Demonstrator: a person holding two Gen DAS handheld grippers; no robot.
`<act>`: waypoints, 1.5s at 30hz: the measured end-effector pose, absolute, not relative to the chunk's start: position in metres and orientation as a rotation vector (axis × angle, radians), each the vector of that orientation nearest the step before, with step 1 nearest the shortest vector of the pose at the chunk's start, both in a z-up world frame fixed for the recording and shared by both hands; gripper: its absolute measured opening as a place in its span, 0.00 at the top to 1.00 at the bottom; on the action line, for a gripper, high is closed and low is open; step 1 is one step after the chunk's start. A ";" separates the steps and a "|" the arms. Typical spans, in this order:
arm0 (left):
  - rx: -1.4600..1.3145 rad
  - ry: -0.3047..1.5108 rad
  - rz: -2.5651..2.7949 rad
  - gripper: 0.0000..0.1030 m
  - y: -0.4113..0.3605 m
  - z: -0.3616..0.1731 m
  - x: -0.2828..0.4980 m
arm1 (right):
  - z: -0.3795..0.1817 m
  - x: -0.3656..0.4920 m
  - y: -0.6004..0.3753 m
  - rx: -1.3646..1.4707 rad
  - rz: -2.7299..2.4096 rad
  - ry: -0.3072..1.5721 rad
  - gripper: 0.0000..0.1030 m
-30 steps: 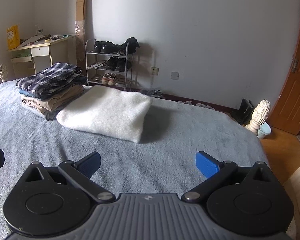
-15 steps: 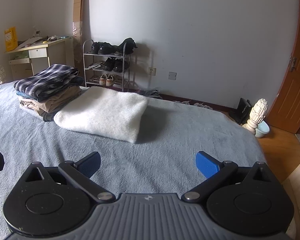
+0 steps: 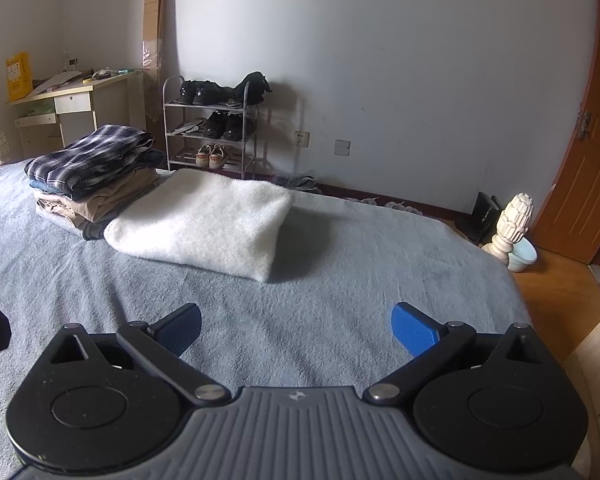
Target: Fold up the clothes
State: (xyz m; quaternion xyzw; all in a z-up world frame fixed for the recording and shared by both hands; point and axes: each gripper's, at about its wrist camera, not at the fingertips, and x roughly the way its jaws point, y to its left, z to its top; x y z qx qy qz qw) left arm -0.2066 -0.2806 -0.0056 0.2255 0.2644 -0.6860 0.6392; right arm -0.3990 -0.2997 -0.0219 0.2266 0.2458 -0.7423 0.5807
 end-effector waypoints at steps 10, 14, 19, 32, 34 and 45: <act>0.529 0.607 -1.564 0.00 -0.279 -0.008 -0.212 | -0.023 -0.401 -0.300 0.538 -1.736 0.577 0.00; 0.533 0.609 -1.562 0.00 -0.280 -0.009 -0.212 | -0.023 -0.402 -0.300 0.538 -1.736 0.579 0.00; 0.535 0.609 -1.557 0.00 -0.281 -0.009 -0.212 | -0.023 -0.402 -0.300 0.540 -1.735 0.580 0.00; 0.539 0.611 -1.550 0.00 -0.280 -0.010 -0.212 | -0.023 -0.402 -0.301 0.544 -1.733 0.581 0.00; 0.539 0.612 -1.549 0.00 -0.280 -0.010 -0.212 | -0.023 -0.402 -0.301 0.544 -1.733 0.581 0.00; 0.542 0.612 -1.545 0.00 -0.279 -0.011 -0.211 | -0.023 -0.401 -0.300 0.546 -1.725 0.583 0.00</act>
